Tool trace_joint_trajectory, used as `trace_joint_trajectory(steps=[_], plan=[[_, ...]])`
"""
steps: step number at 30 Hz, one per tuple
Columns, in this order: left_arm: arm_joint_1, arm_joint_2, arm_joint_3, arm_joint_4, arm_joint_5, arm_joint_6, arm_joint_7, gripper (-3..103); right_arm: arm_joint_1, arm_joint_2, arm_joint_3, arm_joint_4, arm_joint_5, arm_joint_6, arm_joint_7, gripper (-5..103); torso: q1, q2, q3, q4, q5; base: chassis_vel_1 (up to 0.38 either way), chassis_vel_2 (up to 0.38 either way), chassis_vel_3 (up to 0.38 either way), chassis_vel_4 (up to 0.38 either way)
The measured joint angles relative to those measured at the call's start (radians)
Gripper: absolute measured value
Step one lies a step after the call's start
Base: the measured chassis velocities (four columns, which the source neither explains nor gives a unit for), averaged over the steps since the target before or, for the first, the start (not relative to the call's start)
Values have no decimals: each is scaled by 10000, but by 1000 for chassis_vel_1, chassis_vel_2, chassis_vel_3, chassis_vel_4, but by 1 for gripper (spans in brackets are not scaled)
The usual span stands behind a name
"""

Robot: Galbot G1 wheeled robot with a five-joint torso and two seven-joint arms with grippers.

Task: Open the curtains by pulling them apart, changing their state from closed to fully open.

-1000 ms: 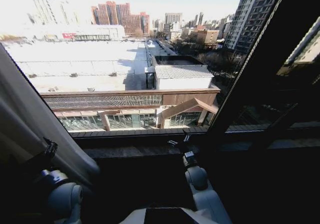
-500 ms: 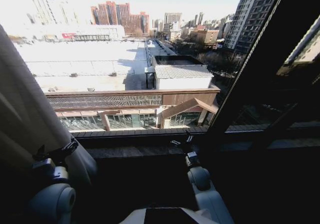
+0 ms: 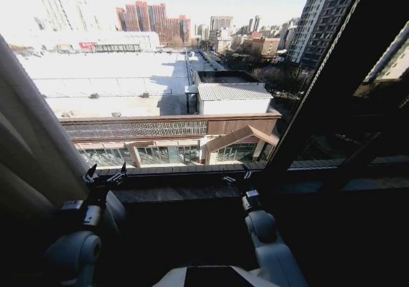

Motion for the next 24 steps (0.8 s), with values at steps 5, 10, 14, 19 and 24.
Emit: trace_joint_trajectory(steps=[5, 10, 14, 19, 24], plan=[[23, -149, -181, 8, -133, -145, -15, 100, -83, -239, 271, 337, 83, -230, -35, 100, 0, 0, 0, 0, 0, 0, 0, 0, 0], [25, -138, -202, 7, -156, -186, -38, 100, -170, -295, 517, 389, 103, -272, -45, 100, 1, 0, 0, 1, 0, -62, -40, 55, 38], [116, -149, -161, 7, -126, -271, -52, 100, -245, -296, 733, 395, 176, -271, -72, 100, 1, 0, 0, -1, 1, -114, -129, 112, 122], [341, -219, -211, 21, -30, -429, -52, 100, -244, -287, 863, 278, 308, -249, -89, 100, 0, 0, 0, 1, -1, -215, -186, 208, 207], [542, -319, -239, 58, 173, -597, -43, 100, -212, -229, 888, 181, 357, -235, -115, 100, 0, 0, 0, -2, 1, -278, -263, 269, 269]])
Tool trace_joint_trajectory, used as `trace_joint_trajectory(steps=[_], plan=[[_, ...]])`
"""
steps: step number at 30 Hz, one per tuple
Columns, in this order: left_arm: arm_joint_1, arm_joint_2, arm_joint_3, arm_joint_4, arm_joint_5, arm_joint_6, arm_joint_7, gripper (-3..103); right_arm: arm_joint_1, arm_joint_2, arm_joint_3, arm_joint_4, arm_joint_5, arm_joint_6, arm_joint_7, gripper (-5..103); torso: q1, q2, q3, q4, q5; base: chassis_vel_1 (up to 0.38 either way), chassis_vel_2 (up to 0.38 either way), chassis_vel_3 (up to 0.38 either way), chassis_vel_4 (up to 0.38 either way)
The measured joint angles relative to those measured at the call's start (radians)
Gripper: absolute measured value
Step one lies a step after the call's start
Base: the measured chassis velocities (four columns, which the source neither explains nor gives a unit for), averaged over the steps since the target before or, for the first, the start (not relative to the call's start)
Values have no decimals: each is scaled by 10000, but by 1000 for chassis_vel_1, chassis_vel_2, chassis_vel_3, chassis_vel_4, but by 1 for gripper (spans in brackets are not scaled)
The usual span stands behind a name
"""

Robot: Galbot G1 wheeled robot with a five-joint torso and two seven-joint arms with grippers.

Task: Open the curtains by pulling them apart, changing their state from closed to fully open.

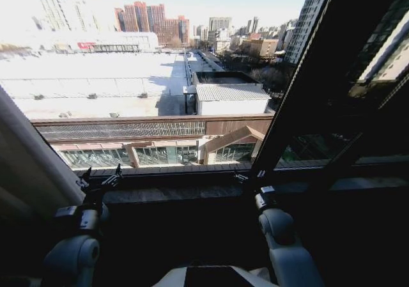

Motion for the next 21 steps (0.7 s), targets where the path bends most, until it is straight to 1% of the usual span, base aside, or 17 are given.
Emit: trace_joint_trajectory(steps=[10, 21], plan=[[279, -269, 4, 28, 410, -354, 221, 100, 64, 36, 99, -71, 157, 1, -34, 100, 0, 1, 0, 1, 0, -337, -340, 338, 333], [271, -357, 88, -12, 493, -401, 296, 100, 17, 25, 255, -136, 334, 0, -55, 100, 0, 0, 0, 0, 1, -367, -354, 357, 360]])
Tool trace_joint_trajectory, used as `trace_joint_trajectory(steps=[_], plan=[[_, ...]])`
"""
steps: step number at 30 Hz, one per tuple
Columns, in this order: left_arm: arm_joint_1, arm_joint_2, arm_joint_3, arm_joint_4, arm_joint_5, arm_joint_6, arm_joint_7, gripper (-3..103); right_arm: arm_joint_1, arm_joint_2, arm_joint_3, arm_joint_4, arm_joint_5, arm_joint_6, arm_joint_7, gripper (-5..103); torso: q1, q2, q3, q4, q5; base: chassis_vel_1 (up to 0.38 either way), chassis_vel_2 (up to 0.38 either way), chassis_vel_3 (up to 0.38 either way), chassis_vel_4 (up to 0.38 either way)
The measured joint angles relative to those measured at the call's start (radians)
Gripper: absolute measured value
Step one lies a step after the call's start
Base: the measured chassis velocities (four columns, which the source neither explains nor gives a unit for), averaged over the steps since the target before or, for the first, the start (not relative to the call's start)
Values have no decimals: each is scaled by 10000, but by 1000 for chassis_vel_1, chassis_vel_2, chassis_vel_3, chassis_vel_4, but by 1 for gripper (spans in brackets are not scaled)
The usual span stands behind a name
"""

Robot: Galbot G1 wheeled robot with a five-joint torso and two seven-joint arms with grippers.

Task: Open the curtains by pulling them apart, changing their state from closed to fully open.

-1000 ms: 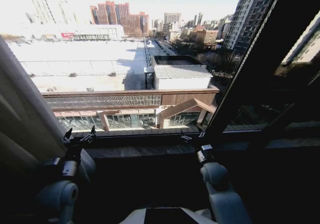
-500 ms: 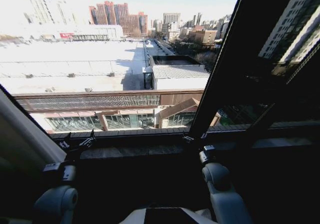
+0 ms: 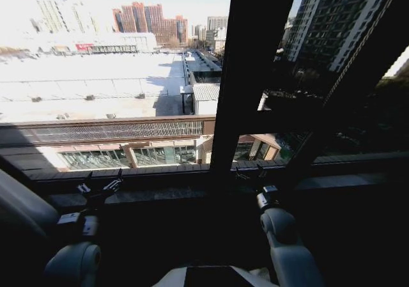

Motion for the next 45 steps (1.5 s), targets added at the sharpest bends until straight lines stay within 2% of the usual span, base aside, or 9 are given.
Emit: trace_joint_trajectory(steps=[26, 29, 31, 39, 45], plan=[[495, -200, -251, 40, -13, -659, 94, 100, -140, 75, -45, 263, -48, 6, -2, 100, 1, 0, -1, 3, -4, -352, -349, 350, 349], [574, -232, -264, 27, -16, -752, 100, 100, -215, 78, -44, 323, -57, 6, 1, 100, -1, 2, -1, -2, 6, -330, -365, 326, 350], [636, -269, -268, 26, -16, -837, 102, 100, -286, 79, -47, 363, -63, 6, 0, 100, -1, 1, 0, 0, -3, -341, -380, 326, 380], [771, -394, -287, 27, 9, -1105, 137, 100, -385, 50, -47, 381, -58, 360, 49, 100, 1, 0, 0, 1, -3, -330, -345, 331, 340], [883, -493, -283, 28, 113, -1347, 214, 100, -436, 38, -40, 366, -53, 507, 66, 100, 5, -3, 3, 0, 4, -90, -278, 143, 259]])
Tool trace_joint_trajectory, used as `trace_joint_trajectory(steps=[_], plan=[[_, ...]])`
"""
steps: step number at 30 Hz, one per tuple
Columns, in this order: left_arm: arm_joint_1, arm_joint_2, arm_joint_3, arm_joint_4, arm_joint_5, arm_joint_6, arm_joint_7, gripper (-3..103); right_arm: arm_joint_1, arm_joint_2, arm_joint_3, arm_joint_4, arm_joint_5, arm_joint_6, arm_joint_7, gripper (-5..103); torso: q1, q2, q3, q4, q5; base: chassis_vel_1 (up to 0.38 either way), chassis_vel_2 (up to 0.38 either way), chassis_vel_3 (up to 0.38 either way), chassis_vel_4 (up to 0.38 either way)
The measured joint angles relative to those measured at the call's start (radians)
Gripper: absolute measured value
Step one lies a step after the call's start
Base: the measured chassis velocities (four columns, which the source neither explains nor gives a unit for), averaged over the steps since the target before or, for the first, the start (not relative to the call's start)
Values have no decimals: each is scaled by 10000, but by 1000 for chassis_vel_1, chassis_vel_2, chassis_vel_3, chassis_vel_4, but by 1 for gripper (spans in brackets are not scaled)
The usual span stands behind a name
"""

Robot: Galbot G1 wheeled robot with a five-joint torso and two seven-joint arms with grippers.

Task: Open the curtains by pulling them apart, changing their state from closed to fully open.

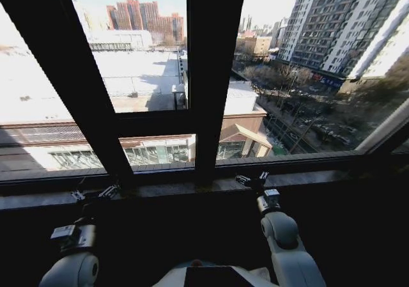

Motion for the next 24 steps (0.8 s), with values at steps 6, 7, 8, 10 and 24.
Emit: trace_joint_trajectory(steps=[6, 7, 8, 10, 24], plan=[[81, -88, -8, 28, 74, -180, 110, 100, -35, -28, 7, -65, 24, 90, 2, 100, -6, 4, -3, 2, -14, 139, -193, -99, 181], [81, -91, -10, 29, 78, -190, 111, 100, -35, -36, 12, -78, 34, 101, 2, 100, -5, 3, -3, 2, -14, 171, -177, -245, 177], [81, -91, -13, 29, 82, -196, 111, 100, -33, -40, 14, -87, 38, 106, 2, 100, -5, 3, -3, 2, -13, 233, -177, -245, 161], [72, -91, -14, 29, 90, -198, 112, 100, -17, -44, 21, -108, 51, 112, 3, 100, -5, 3, -3, 2, -9, 248, -181, -268, 203], [49, -71, -2, 218, 151, -381, 168, 100, 30, 34, 46, -342, 77, 250, 30, 100, -8, 5, -4, 0, -6, 267, -337, -278, 365]])
